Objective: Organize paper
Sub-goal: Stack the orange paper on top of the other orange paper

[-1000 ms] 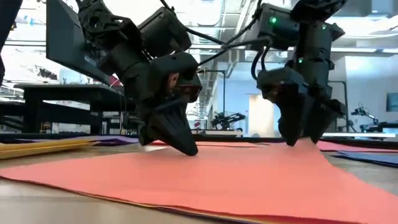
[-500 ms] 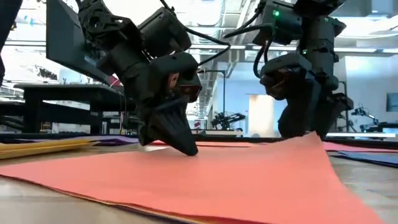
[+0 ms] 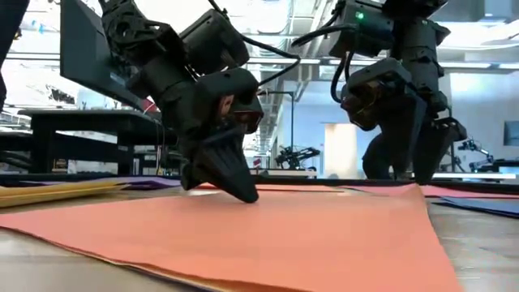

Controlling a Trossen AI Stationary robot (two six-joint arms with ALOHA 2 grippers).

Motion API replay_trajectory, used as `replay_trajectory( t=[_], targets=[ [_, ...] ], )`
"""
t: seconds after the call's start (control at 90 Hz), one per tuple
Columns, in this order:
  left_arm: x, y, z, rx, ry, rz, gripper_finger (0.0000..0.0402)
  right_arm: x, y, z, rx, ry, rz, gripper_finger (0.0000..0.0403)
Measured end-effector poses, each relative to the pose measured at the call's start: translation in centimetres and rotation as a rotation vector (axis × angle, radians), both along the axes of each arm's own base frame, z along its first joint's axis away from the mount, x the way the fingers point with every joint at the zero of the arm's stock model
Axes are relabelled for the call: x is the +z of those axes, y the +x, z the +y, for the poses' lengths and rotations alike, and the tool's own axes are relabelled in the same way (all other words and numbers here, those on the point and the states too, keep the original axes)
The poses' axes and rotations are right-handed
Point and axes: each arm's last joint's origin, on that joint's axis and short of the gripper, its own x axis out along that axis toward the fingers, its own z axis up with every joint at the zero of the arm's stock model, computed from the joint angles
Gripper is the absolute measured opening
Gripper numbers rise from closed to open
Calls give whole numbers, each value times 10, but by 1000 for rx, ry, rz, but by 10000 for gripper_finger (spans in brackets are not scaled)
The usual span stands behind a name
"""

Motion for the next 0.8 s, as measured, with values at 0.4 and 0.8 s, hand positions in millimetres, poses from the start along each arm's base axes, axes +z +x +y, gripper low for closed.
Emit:
replay_trajectory(
  t=[0.4, 0.8],
  targets=[
    [22, 20, -3, -58, 46, -164, 0, 0, 0, -4, -24, -56, -4, 217],
    [1, 22, -3, -34, 58, -98, 0, -16, 5, -4, -53, -102, 38, 217]
  ],
)
